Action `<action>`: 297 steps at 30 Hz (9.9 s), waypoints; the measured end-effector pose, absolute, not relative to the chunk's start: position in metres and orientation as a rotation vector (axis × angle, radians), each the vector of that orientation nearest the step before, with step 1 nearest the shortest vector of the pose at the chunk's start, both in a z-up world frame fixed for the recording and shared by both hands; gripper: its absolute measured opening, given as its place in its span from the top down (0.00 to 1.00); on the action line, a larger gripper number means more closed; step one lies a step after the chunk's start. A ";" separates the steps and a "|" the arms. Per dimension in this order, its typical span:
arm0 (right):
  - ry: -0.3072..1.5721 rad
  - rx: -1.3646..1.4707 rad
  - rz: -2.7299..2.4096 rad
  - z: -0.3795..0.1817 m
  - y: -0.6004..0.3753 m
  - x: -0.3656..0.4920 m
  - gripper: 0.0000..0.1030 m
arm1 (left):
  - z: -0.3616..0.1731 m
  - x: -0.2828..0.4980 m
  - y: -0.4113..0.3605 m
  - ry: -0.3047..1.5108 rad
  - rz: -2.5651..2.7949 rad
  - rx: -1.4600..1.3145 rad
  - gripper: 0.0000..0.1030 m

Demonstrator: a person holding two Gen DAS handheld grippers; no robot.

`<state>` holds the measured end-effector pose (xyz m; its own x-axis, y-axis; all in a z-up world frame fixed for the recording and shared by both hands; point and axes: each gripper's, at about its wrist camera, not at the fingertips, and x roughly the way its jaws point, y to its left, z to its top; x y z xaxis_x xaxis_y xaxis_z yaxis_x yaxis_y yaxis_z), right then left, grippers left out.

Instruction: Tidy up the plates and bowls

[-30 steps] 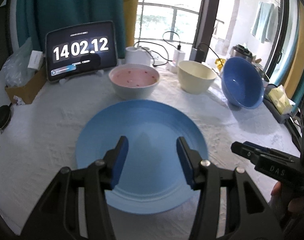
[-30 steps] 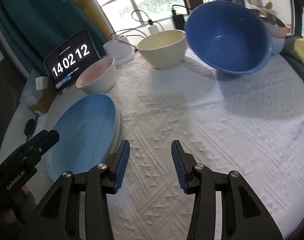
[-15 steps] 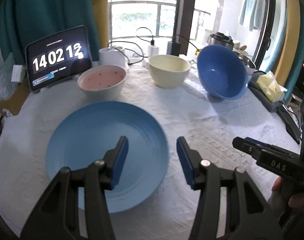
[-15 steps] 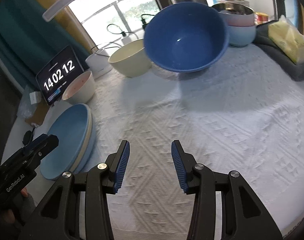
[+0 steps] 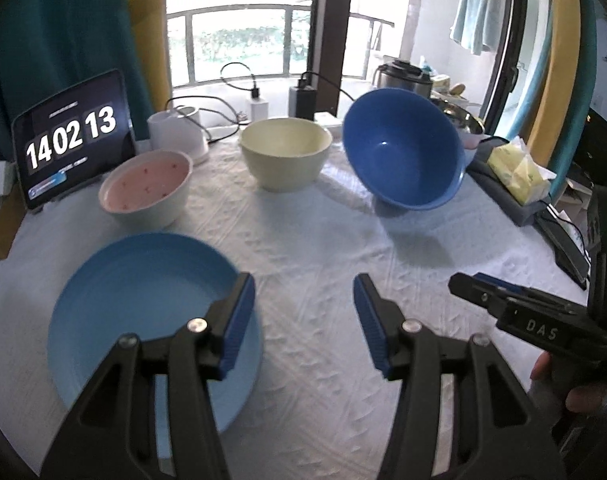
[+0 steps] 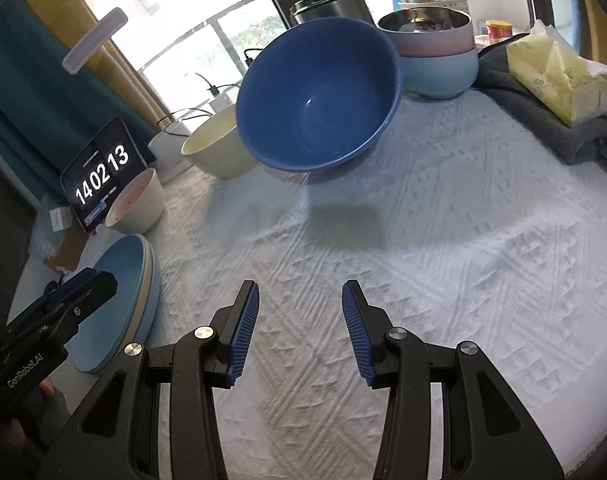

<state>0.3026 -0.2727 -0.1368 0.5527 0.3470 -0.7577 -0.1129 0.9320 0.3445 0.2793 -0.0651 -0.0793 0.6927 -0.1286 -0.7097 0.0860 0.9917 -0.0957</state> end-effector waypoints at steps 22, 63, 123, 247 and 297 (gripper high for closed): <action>0.830 0.214 0.219 -0.122 -0.308 0.353 0.56 | -0.078 0.345 -0.118 0.682 -0.169 0.038 0.48; 0.796 0.227 0.189 -0.153 -0.315 0.419 0.82 | -0.118 0.427 -0.149 0.776 -0.212 -0.052 0.66; 0.836 0.193 0.252 -0.117 -0.246 0.318 0.81 | -0.076 0.294 -0.073 0.697 -0.162 -0.129 0.66; 0.892 0.036 0.382 -0.094 -0.051 0.379 0.73 | -0.061 0.336 0.149 0.667 0.073 -0.227 0.59; 1.108 0.168 0.315 -0.164 0.002 0.453 0.79 | -0.132 0.404 0.163 0.899 -0.069 -0.354 0.71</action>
